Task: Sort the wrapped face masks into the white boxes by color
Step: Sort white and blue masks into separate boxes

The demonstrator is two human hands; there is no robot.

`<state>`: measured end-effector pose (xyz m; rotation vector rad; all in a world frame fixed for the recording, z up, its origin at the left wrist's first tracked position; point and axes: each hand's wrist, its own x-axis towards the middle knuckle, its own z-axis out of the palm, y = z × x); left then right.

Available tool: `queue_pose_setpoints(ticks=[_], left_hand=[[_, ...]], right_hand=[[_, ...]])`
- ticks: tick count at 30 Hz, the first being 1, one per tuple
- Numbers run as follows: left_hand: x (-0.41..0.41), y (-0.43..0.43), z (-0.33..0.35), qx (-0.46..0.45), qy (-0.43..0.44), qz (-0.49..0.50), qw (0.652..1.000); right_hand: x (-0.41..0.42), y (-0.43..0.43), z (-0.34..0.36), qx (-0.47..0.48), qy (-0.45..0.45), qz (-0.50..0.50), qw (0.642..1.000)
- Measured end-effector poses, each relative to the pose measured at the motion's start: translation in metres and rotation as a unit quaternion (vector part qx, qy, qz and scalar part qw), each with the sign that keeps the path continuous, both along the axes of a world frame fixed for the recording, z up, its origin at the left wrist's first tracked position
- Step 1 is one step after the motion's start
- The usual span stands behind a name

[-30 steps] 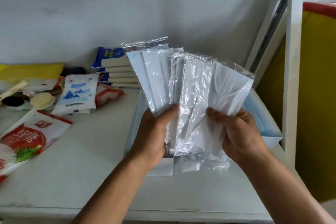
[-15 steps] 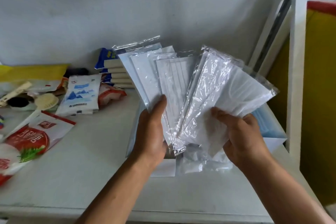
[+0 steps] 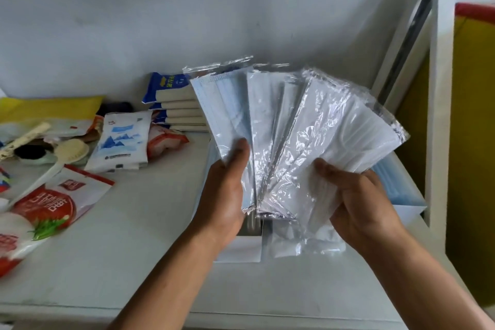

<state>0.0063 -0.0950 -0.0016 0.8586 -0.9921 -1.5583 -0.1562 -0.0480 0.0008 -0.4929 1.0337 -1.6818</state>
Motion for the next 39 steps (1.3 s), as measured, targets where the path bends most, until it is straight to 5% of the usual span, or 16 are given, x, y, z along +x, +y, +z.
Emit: queue_pose_setpoints(ticks=[8,15,18,21,24,28,32,36,39], left_hand=[[0.005,-0.002,0.001,-0.007,-0.002,-0.012,1.000],[0.011,-0.003,0.010,-0.081,0.100,0.310,0.942],[0.015,-0.002,0.015,-0.080,0.138,0.149,0.976],[0.004,0.010,0.017,-0.039,0.071,-0.083,0.993],[-0.003,0.015,0.003,0.007,-0.028,-0.169,0.985],[-0.003,0.014,-0.005,-0.073,-0.175,-0.145,0.971],[-0.003,0.014,0.000,-0.131,-0.213,-0.028,0.968],[-0.004,0.013,-0.003,-0.135,-0.198,0.015,0.971],[-0.008,0.013,-0.007,-0.115,-0.163,0.046,0.979]], right_hand=[[0.000,0.000,0.002,-0.006,0.031,-0.015,0.999],[-0.019,-0.003,0.008,-0.009,0.004,-0.069,0.998],[-0.022,-0.004,0.006,-0.024,0.019,-0.053,0.998],[-0.015,-0.002,0.004,-0.035,0.076,-0.022,0.996],[-0.007,0.006,0.006,-0.094,0.214,0.014,0.972],[-0.002,0.010,0.004,-0.092,0.268,0.064,0.957],[-0.004,0.003,0.003,-0.057,0.107,0.078,0.990],[-0.003,0.003,0.003,-0.057,0.275,0.027,0.959],[-0.010,-0.001,-0.001,-0.007,0.307,0.000,0.952]])
